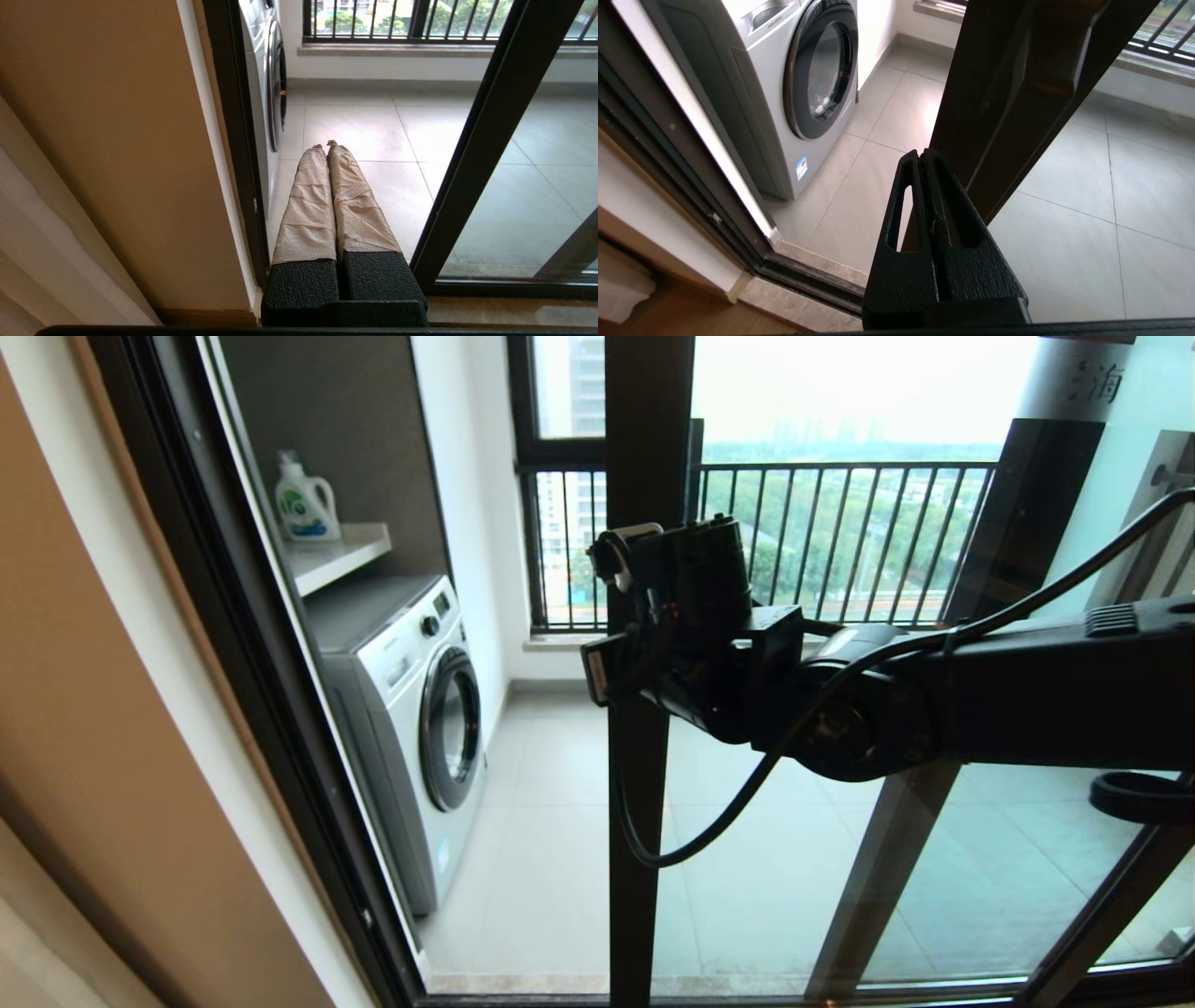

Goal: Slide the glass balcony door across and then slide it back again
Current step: Open the slid door

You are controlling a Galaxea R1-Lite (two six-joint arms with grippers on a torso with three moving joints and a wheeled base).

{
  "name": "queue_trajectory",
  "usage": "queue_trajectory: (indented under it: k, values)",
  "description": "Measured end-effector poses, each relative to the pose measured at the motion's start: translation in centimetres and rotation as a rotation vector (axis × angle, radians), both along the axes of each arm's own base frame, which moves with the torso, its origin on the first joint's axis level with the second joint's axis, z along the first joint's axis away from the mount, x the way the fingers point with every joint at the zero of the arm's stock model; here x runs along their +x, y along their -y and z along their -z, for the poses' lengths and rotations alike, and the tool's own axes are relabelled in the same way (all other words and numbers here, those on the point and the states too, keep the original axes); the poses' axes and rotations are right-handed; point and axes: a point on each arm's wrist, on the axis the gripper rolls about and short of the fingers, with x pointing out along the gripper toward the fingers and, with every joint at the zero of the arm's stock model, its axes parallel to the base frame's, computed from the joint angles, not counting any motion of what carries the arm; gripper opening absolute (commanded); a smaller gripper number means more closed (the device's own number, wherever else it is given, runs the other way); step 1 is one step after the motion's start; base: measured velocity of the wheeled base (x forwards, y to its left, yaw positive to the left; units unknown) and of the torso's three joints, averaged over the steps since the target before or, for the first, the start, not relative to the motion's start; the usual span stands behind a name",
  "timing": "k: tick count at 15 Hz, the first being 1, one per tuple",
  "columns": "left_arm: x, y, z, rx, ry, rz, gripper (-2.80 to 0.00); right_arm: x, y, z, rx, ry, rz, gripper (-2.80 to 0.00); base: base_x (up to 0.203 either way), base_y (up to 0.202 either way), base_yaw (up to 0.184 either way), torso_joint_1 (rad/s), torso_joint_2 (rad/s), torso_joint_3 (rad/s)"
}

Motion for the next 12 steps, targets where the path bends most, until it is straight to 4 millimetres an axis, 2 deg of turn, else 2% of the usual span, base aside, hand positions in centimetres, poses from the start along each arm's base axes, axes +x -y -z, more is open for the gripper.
queue_trajectory:
  k: [6, 12]
  values:
    - [0.0, 0.0, 0.0, 0.000, 0.000, 0.000, -2.80, 3.9, -0.3, 0.8, 0.015, 0.032, 0.071, -2.80, 0.000, 0.000, 0.000, 0.000, 0.00, 0.000]
    - [0.0, 0.0, 0.0, 0.000, 0.000, 0.000, -2.80, 5.1, 0.1, -0.1, 0.007, 0.053, 0.091, -2.80, 0.000, 0.000, 0.000, 0.000, 0.00, 0.000]
